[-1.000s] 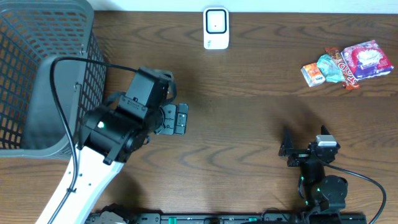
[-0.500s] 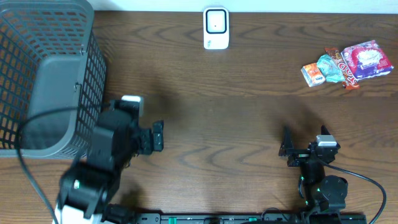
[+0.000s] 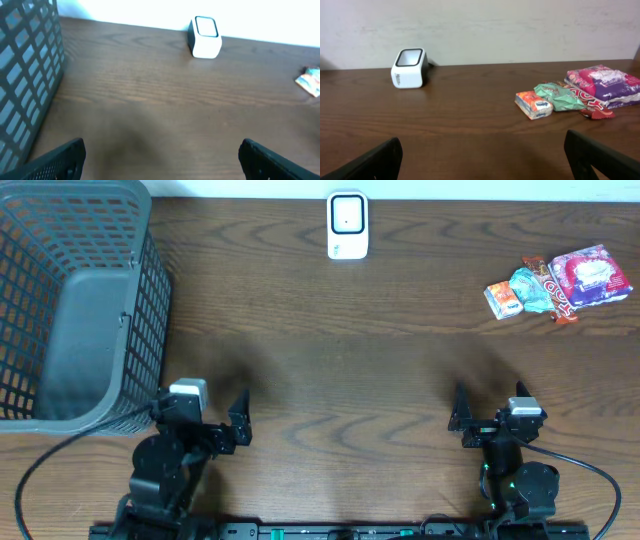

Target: Scan the item barcode

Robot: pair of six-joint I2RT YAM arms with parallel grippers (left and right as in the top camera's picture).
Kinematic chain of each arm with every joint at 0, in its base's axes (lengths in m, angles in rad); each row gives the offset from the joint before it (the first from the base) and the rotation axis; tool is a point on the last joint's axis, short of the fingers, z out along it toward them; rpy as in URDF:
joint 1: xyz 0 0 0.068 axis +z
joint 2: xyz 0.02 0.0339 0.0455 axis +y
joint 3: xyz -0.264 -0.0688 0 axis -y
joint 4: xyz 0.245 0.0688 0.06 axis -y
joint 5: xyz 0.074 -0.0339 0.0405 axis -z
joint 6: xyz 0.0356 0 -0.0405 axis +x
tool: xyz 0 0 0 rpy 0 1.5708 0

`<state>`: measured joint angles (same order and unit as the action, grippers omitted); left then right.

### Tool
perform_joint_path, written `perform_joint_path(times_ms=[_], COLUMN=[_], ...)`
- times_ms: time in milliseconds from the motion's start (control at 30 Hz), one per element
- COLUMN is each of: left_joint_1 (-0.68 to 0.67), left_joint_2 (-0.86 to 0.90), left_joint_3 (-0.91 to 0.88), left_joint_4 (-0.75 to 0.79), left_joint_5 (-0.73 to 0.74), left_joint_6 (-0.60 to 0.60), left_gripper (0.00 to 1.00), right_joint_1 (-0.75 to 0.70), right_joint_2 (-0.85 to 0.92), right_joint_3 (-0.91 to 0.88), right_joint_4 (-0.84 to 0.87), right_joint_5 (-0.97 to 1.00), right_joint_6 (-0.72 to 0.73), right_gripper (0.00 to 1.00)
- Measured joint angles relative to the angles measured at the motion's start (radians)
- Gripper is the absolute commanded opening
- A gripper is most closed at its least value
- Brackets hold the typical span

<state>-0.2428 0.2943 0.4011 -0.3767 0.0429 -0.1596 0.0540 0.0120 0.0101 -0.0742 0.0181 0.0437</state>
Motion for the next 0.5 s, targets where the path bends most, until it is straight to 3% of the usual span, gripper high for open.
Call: perform_joint_path(times_ms=[500], left_joint_1=[0.153], left_joint_2=[-0.197], left_joint_3=[-0.211], left_joint_4=[0.205], left_joint_5=[0.11], left_joint_6=[0.0], left_gripper=[0.98], right_joint_1=[0.0], right_joint_2=[0.0], right_joint_3=[0.0], right_joint_4=[0.0], right_joint_5=[0.0], right_joint_6=[0.0], right_gripper=[0.99])
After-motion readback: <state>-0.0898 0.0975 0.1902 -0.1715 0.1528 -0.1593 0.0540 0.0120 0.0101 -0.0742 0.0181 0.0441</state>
